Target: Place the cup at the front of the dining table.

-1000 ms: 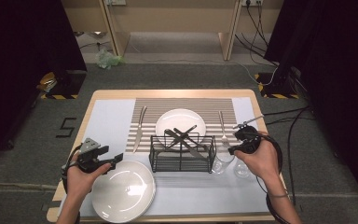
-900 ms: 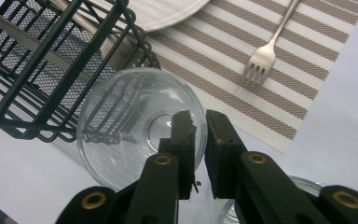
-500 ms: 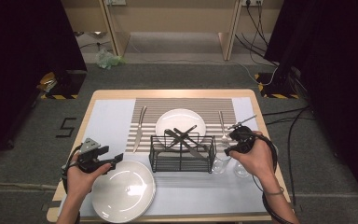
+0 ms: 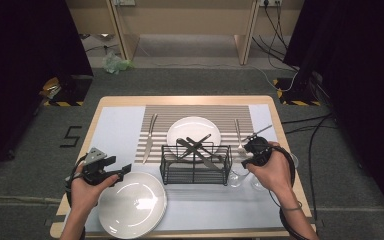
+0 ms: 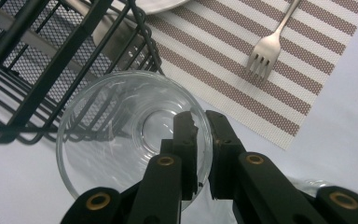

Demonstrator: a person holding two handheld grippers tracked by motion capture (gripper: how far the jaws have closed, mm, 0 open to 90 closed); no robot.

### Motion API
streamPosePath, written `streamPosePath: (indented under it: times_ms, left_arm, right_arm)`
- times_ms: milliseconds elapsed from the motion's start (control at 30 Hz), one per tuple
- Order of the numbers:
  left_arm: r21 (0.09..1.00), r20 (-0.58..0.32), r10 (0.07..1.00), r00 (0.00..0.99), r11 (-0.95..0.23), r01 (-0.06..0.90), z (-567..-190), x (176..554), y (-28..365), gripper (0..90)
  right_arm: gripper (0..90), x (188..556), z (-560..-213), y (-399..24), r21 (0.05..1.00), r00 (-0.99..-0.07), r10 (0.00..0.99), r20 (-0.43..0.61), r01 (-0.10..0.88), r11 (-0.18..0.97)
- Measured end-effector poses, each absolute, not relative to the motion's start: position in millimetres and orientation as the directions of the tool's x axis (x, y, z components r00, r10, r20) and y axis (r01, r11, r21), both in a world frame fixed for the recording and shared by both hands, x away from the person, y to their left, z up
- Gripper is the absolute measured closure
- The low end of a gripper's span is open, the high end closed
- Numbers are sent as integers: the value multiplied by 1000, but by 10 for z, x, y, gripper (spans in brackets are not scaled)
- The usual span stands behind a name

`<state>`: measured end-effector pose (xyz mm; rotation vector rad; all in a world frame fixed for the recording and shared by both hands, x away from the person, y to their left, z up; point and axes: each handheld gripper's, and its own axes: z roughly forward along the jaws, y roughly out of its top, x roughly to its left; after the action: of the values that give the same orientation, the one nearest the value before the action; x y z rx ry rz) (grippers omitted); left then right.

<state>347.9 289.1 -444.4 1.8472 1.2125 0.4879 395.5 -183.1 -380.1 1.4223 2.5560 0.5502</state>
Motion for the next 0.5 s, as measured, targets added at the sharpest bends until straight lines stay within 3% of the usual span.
streamPosePath:
  times_ms: [500]
  left_arm:
    - [817,-124,883,452,-168,552,-4449,3482,2878,275]
  right_arm:
    - [856,3751,-3721,-1913,412,-539,842,16,771,486]
